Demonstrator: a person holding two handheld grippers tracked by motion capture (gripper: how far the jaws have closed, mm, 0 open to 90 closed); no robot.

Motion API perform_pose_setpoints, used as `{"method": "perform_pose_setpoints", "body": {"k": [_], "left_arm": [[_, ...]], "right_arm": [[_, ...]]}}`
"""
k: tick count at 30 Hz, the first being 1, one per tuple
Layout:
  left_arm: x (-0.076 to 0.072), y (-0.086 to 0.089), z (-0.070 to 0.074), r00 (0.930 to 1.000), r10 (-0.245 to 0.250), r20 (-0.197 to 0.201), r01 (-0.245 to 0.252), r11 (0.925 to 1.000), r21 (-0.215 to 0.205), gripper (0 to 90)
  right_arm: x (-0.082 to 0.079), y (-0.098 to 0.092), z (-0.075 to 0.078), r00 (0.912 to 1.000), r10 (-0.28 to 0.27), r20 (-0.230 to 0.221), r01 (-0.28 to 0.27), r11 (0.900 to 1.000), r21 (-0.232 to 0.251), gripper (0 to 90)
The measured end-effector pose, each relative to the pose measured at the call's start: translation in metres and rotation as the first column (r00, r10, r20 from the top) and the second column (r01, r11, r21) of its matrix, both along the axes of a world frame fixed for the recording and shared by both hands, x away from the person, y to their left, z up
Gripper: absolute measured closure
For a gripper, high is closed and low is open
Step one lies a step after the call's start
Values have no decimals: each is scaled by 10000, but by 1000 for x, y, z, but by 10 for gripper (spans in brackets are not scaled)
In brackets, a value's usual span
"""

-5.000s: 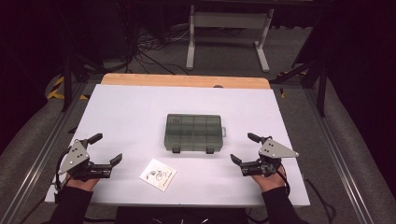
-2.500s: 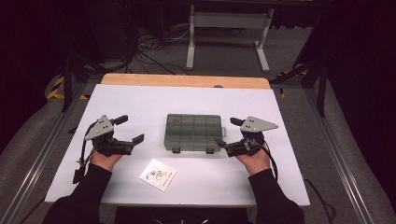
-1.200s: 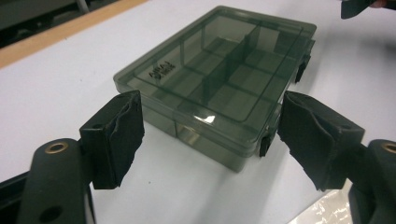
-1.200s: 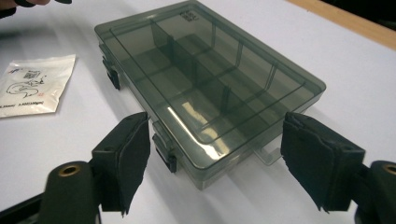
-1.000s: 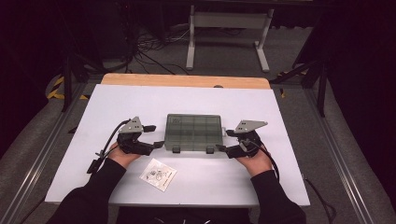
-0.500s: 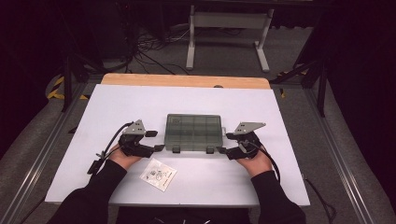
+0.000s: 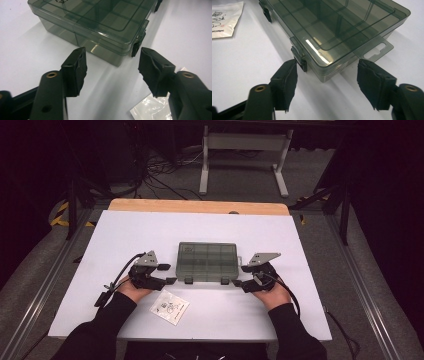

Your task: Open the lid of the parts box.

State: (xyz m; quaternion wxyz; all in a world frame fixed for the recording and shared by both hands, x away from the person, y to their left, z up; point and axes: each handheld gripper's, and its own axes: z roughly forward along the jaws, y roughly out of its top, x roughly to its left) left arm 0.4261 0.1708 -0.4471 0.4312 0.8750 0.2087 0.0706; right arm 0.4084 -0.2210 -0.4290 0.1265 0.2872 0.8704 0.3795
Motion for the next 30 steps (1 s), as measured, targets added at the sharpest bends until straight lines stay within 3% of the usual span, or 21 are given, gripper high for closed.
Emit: {"method": "perform_pose_setpoints", "body": {"k": [6, 17, 30], "left_arm": [[-1, -2, -2, 9997, -242, -96, 242, 9997, 10, 557], [-1, -5, -4, 9993, -363, -65, 363, 9992, 149, 714], [-2, -6, -4, 9992, -383, 70, 381, 9989, 277, 770]], "right_arm": [[0, -1, -1, 10000, -15, -87, 14, 10000, -96, 460], [1, -2, -4, 9998, 7, -206, -8, 10000, -46, 571], [0, -4, -7, 9996, 99, -266, -95, 9998, 145, 645]]}}
